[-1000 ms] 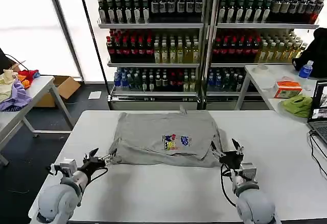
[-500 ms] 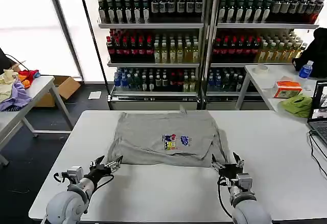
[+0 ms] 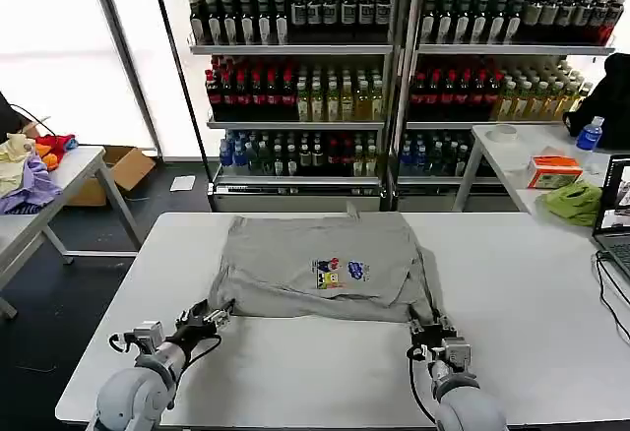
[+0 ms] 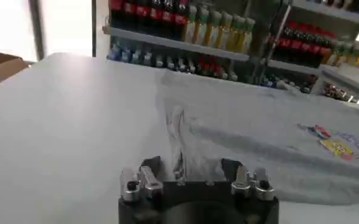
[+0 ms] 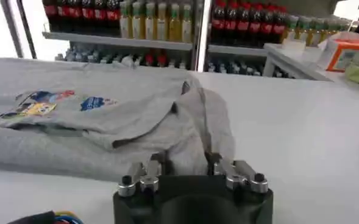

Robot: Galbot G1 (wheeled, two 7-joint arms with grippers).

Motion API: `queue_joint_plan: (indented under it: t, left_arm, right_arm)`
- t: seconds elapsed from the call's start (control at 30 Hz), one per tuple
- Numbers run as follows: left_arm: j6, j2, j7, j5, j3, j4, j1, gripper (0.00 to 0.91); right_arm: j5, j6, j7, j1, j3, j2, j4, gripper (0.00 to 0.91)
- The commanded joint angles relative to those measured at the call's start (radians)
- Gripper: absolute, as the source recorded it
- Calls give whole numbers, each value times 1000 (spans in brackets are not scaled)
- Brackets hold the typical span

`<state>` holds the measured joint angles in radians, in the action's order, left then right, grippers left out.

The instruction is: Fold and organize the clothes.

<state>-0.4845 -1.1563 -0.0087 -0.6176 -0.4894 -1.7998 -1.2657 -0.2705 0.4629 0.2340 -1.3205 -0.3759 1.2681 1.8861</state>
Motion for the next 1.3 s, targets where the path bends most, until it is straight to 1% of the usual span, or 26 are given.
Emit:
queue_joint_plan:
  t: [0.03, 0.27, 0.4, 0.57, 0.7, 0.8, 0.87, 0.9, 1.07, 1.17, 1.3]
  left_arm:
    - [9, -5, 6, -2, 1, 19, 1, 0]
    - [23, -9, 8, -3, -10, 0, -23, 0]
    - [19, -35, 8, 2, -26, -28, -45, 0]
    - [0, -44, 9, 33, -55, -111, -140, 0]
    - [-10, -55, 43, 65, -88, -162, -211, 0]
    - [-9, -78, 73, 123, -112, -191, -245, 0]
    - [-13, -92, 59, 141, -128, -218, -267, 0]
    - [-32, -97, 62, 139, -141, -231, -291, 0]
    - [-38, -107, 75, 145, -193, -316, -373, 0]
    - [-55, -115, 76, 150, -221, -350, -408, 0]
    - [-85, -133, 77, 161, -247, -396, -467, 10]
  right_arm:
    - [-9, 11, 8, 3, 10, 6, -19, 0]
    - [-107, 19, -14, -14, -24, -12, 2, 0]
    - [-112, 14, -29, -37, -32, -20, 16, 0]
    - [-142, 17, -52, -91, -55, -43, 87, 0]
    - [-167, 25, -58, -138, -76, -54, 141, 0]
    - [-157, 33, -57, -192, -88, -49, 206, 0]
    - [-158, 33, -55, -260, -97, -43, 248, 0]
    - [-147, 30, -51, -290, -100, -39, 267, 0]
    - [-122, 6, -61, -380, -108, -38, 317, 0]
    - [-89, -23, -65, -434, -118, -37, 341, 0]
    - [-93, -25, -72, -468, -144, -38, 371, 0]
